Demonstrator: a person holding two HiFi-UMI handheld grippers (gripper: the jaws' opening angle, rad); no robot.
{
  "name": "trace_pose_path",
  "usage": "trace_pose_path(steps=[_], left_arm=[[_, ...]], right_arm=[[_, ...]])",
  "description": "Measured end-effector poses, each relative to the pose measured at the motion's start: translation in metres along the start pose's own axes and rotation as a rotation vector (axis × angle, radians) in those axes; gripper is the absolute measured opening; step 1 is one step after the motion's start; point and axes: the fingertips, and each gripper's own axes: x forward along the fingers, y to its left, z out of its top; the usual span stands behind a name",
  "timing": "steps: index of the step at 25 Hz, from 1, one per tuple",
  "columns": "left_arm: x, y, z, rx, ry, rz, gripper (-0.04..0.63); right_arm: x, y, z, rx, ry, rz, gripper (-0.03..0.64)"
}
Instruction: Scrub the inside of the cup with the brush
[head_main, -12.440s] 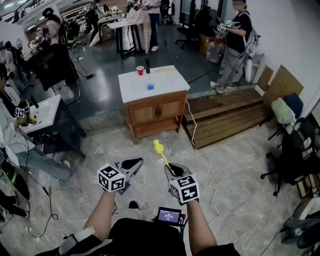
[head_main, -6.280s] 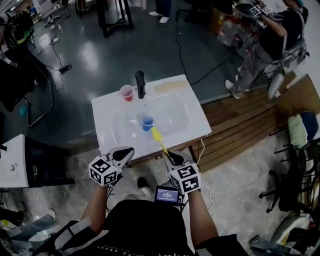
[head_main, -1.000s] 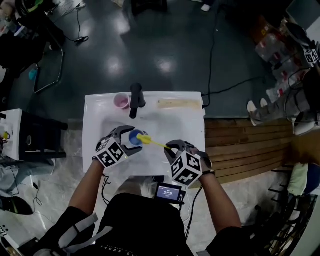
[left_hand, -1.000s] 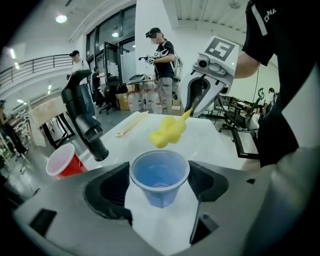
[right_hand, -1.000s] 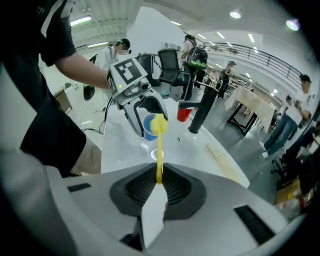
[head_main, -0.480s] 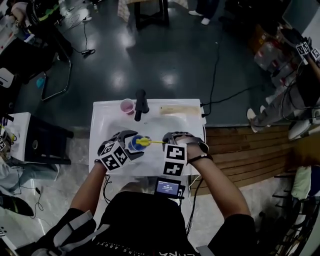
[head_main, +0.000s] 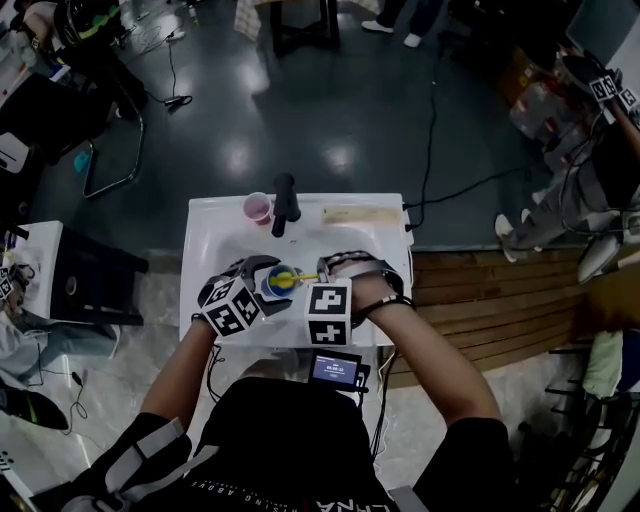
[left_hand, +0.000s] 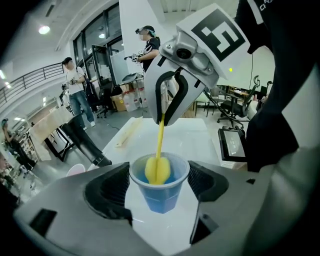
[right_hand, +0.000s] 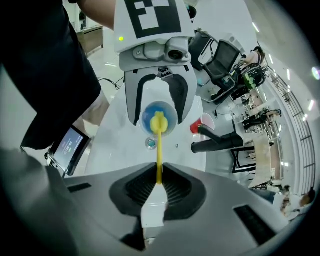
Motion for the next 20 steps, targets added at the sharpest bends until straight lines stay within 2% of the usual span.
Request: trace_pose_path(steps=[8,14,20], left_arm=[[0.0,-0.001,0.002,0.008,0.003,-0.014,0.365],[0.002,-0.002,-0.007,0.011,0.024,-0.023,0.365],[0.004,-0.003,-0.018,0.005,0.043,-0.027,0.362]], right_arm=[[0.013,0.011,0.014,-0.045,0.011,0.033,0.041],[0.018,0.023,0.032,-0.028,-0.036,0.06,0.041],[0.014,0.021,0.043,-0.002,-0.072,0.045,0.041]])
